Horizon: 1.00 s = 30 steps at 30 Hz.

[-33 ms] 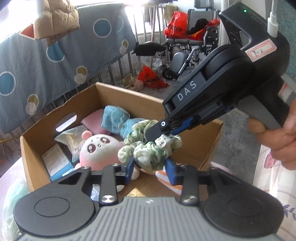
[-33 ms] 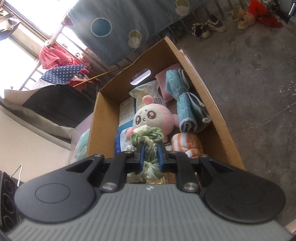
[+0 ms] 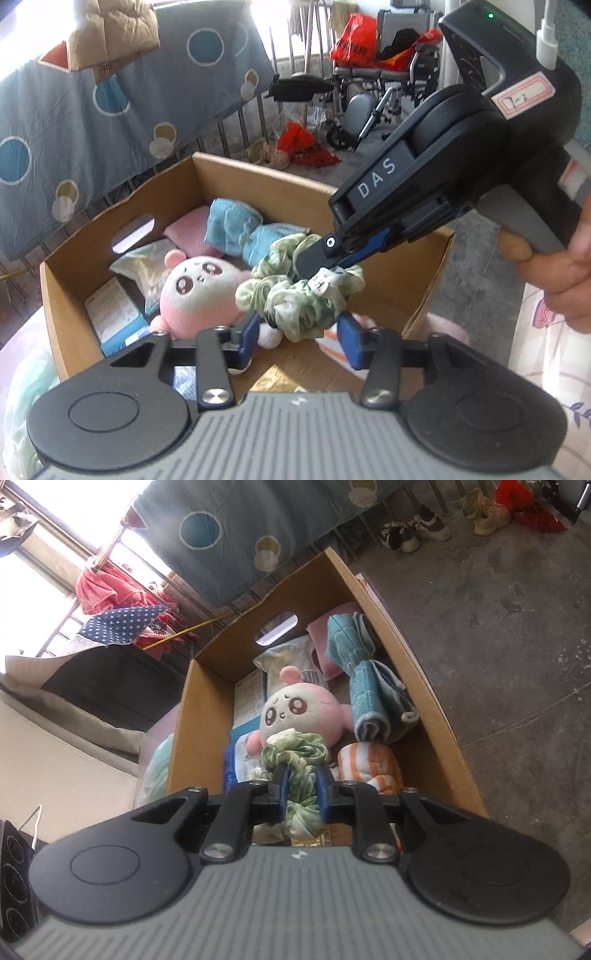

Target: Organize soft objects

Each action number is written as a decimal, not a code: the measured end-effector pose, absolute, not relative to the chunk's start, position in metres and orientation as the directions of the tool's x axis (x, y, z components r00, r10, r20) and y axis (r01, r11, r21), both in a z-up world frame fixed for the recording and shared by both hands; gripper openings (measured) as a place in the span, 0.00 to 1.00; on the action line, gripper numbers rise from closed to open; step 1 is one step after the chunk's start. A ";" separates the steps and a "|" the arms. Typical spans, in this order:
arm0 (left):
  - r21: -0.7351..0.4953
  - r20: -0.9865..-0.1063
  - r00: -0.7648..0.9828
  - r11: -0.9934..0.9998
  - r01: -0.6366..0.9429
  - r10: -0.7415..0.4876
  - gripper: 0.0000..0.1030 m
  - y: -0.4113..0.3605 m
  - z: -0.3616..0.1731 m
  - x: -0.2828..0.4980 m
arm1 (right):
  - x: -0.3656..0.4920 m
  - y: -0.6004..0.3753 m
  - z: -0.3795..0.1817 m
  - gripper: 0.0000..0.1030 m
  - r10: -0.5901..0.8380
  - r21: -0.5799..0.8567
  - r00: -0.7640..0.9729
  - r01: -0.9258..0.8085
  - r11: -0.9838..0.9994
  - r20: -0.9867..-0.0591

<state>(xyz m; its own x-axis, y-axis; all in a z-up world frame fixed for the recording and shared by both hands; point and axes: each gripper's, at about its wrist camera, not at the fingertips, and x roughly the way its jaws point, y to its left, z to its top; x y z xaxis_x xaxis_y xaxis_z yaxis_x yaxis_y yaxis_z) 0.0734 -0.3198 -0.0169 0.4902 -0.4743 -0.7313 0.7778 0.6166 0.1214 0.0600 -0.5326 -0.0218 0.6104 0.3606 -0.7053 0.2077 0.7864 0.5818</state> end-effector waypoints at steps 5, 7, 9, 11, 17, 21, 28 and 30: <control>0.117 -0.779 0.479 0.656 0.746 -0.405 0.58 -0.303 -0.021 0.092 | 0.073 -0.530 -0.043 0.18 0.391 0.606 0.584 0.228 0.762 -0.711; 0.109 -0.780 0.482 0.672 0.732 -0.399 0.59 -0.294 -0.015 0.094 | 0.074 -0.528 -0.042 0.20 0.389 0.611 0.592 0.233 0.756 -0.706; 0.103 -0.779 0.486 0.683 0.723 -0.397 0.61 -0.286 -0.008 0.094 | 0.071 -0.529 -0.038 0.21 0.395 0.629 0.601 0.242 0.739 -0.695; 0.106 -0.773 0.496 0.690 0.716 -0.396 0.63 -0.276 -0.001 0.090 | 0.066 -0.530 -0.028 0.22 0.407 0.658 0.623 0.239 0.714 -0.668; 0.129 -0.755 0.546 0.735 0.665 -0.362 0.74 -0.237 0.017 0.082 | 0.031 -0.523 0.019 0.32 0.399 0.721 0.730 0.183 0.669 -0.555; 0.115 -0.727 0.600 0.802 0.586 -0.335 0.84 -0.194 0.034 0.074 | 0.001 -0.502 0.056 0.53 0.343 0.677 0.785 0.127 0.725 -0.515; 0.076 -0.672 0.713 0.939 0.336 -0.200 0.93 -0.103 0.062 0.058 | -0.048 -0.442 0.100 0.86 0.068 0.360 0.820 0.174 0.917 -0.569; 0.073 -0.651 0.743 0.961 0.268 -0.157 0.97 -0.081 0.069 0.052 | -0.057 -0.420 0.101 0.93 -0.043 0.227 0.812 0.214 0.950 -0.582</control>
<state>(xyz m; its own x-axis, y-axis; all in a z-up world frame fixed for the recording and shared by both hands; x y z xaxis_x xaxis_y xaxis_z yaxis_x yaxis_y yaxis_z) 0.0519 -0.0809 0.0689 0.7427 -0.1575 -0.6508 0.2676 0.9608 0.0729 -0.0568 -0.4203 0.1008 0.8119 -0.0433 -0.5822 0.2138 0.9500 0.2275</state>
